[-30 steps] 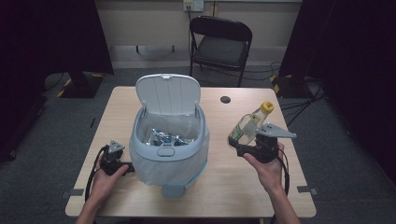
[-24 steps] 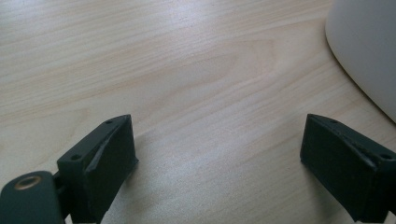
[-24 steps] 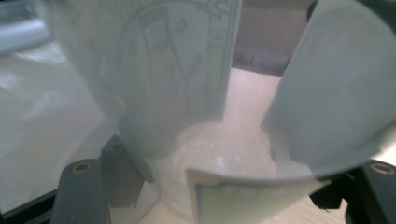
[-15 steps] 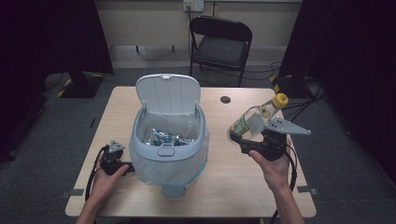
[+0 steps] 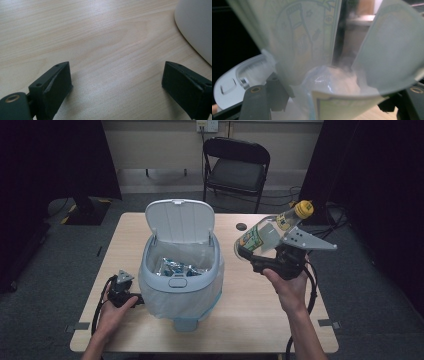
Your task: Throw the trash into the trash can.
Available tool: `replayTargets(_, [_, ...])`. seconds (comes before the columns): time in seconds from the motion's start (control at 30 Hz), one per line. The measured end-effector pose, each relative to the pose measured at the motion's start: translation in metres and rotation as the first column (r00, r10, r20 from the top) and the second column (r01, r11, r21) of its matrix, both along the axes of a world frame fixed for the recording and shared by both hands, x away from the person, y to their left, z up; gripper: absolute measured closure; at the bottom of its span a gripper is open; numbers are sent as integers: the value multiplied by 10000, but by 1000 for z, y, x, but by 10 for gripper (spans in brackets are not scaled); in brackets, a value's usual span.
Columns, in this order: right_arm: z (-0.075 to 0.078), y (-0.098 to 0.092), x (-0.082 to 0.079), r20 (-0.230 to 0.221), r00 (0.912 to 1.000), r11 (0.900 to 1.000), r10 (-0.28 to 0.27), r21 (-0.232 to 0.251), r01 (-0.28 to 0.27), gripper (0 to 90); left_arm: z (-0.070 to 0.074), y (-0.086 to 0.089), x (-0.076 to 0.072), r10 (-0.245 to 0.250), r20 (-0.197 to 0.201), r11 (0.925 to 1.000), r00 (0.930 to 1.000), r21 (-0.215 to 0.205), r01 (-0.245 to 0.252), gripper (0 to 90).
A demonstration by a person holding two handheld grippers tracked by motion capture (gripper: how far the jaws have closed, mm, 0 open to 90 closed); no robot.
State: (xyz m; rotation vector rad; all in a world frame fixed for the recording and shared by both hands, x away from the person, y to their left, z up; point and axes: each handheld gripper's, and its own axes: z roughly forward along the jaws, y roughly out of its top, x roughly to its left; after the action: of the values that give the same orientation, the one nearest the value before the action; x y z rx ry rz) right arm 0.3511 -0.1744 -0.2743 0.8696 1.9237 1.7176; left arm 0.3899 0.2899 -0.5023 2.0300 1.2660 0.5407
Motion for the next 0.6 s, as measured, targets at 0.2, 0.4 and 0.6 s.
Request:
replayTargets(0.2, [15,16,5,227,9986,9988,468,106,-470,278,0,0,0,10,4,10000,10000,-12,-10,85])
replayTargets(0.4, [27,33,9,306,9940,9943,1048,156,-1053,278,0,0,0,22,9,10000,10000,-37,-22,85])
replayTargets(0.6, [34,48,14,382,9884,9887,1472,224,-1481,278,0,0,0,0,10,10000,10000,-1,0,85])
